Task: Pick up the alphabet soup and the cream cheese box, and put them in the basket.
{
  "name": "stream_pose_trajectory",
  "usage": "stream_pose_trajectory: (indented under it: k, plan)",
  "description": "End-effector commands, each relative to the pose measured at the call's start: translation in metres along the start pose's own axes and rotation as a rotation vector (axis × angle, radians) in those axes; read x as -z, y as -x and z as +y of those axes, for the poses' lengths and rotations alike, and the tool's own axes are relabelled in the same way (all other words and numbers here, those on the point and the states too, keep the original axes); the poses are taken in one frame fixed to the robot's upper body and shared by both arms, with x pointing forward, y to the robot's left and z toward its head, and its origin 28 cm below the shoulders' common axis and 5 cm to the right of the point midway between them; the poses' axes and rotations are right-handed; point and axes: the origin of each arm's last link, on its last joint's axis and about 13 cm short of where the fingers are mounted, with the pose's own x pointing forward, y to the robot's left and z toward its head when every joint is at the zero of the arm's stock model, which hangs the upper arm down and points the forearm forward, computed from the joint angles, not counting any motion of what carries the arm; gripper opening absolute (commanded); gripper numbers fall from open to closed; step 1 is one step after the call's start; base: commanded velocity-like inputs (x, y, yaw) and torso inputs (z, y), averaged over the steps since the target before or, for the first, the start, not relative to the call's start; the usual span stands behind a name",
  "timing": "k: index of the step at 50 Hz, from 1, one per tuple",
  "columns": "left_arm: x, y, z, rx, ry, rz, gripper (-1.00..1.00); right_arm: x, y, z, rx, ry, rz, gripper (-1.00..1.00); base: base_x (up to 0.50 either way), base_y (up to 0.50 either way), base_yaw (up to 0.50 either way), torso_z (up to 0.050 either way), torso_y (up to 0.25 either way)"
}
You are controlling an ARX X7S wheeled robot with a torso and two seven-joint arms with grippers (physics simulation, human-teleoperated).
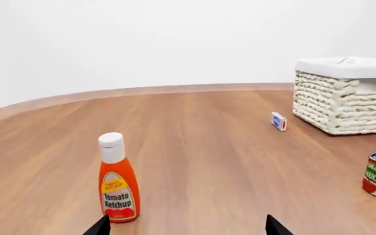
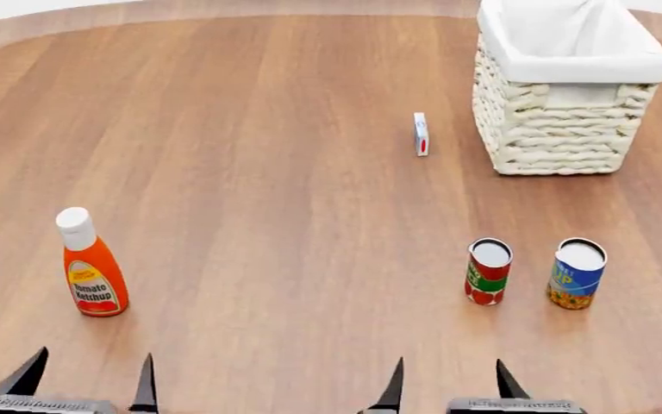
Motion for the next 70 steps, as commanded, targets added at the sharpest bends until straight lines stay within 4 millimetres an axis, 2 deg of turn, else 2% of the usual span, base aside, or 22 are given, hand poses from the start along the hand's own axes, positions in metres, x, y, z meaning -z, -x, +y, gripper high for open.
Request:
stream_pose_trajectory:
  k: [1,4,6,9,11,13,19,24,30,70]
  plan:
    - [-0.078,-0.017,-0.005,0.029,-0.027,-0.088,1.00,-0.082,-0.012,-0.006,-0.035,0.040,-0.047,1.00,0.00,0.00,0.00,0.000,0.000]
    - [-0.123,-0.024,-0.004,0.076,0.023,-0.131,1.00,-0.123,-0.015,-0.009,-0.066,0.056,-0.075,1.00,0.00,0.00,0.00,0.000,0.000]
    - [-0.140,-0.027,-0.004,0.067,0.034,-0.163,1.00,-0.138,-0.016,-0.011,-0.043,0.101,-0.095,1.00,0.00,0.00,0.00,0.000,0.000]
    - [-0.173,-0.036,-0.002,0.076,0.067,-0.175,1.00,-0.172,-0.016,-0.013,-0.053,0.101,-0.110,1.00,0.00,0.00,0.00,0.000,0.000]
    - [-0.178,-0.038,-0.001,0.068,0.066,-0.189,1.00,-0.178,-0.016,-0.014,-0.051,0.105,-0.111,1.00,0.00,0.00,0.00,0.000,0.000]
    - [-0.205,-0.044,0.000,0.040,0.048,-0.258,1.00,-0.204,-0.017,-0.017,-0.031,0.136,-0.119,1.00,0.00,0.00,0.00,0.000,0.000]
    - [-0.229,-0.047,0.002,0.034,0.066,-0.283,1.00,-0.232,-0.014,-0.020,0.015,0.173,-0.146,1.00,0.00,0.00,0.00,0.000,0.000]
    - [-0.234,-0.045,0.003,0.033,0.066,-0.298,1.00,-0.238,-0.014,-0.020,0.012,0.170,-0.151,1.00,0.00,0.00,0.00,0.000,0.000]
    - [-0.231,-0.048,0.004,0.034,0.064,-0.292,1.00,-0.234,-0.015,-0.019,0.002,0.158,-0.135,1.00,0.05,0.00,0.00,0.000,0.000]
    - [-0.232,-0.053,0.005,0.030,0.055,-0.293,1.00,-0.237,-0.020,-0.018,-0.027,0.146,-0.123,1.00,0.50,0.00,0.00,0.000,0.000]
